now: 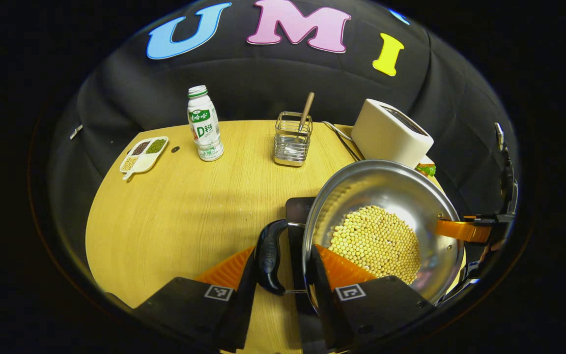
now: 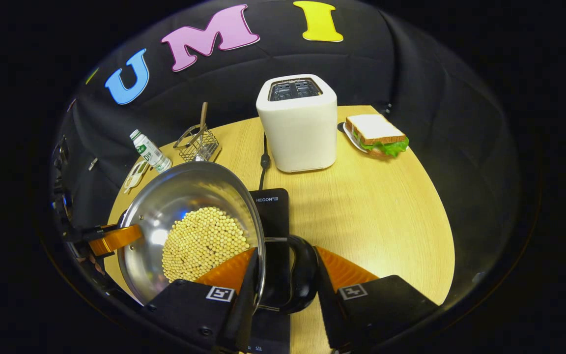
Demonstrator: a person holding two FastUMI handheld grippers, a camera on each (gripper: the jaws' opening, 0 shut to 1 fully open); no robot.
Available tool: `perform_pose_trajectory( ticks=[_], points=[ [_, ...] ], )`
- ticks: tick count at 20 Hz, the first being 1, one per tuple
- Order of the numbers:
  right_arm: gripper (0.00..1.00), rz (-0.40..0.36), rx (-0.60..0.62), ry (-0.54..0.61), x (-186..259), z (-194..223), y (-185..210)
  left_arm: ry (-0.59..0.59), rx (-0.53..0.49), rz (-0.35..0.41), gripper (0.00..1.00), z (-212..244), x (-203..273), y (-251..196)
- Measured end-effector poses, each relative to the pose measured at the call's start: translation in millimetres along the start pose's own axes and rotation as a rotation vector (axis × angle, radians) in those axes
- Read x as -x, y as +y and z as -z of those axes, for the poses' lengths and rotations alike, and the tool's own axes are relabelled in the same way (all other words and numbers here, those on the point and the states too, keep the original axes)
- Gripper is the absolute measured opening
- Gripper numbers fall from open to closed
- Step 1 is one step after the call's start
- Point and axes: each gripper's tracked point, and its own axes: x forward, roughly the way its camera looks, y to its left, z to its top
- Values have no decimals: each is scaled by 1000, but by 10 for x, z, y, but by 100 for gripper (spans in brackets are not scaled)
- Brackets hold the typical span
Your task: First push the handle of the pot to place it horizontally, then grasp the pot with both hands and set it on the induction cooktop.
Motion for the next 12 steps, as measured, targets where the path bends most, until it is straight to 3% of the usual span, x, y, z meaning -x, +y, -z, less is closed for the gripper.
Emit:
perform_pose_trajectory(
  ticks=[1,2,3,4,5,12],
  points=[
    [73,-7,3,5,2,2,29,-11,5,-4,63,-18,26,-5],
    [78,-5,6,8,-3,9,52,-24,14,4,67,-38,32,-31],
    [99,-7,5,5,-15,4,69,-29,18,1,75,-53,57,-46],
    [99,-5,3,-2,-7,-14,76,-25,16,-7,86,-35,48,-38],
    [99,-5,-1,-6,6,-24,91,-24,14,-15,90,-34,50,-31],
    [99,14,-26,-98,233,-222,140,-67,15,-18,93,-150,251,-48]
  ],
)
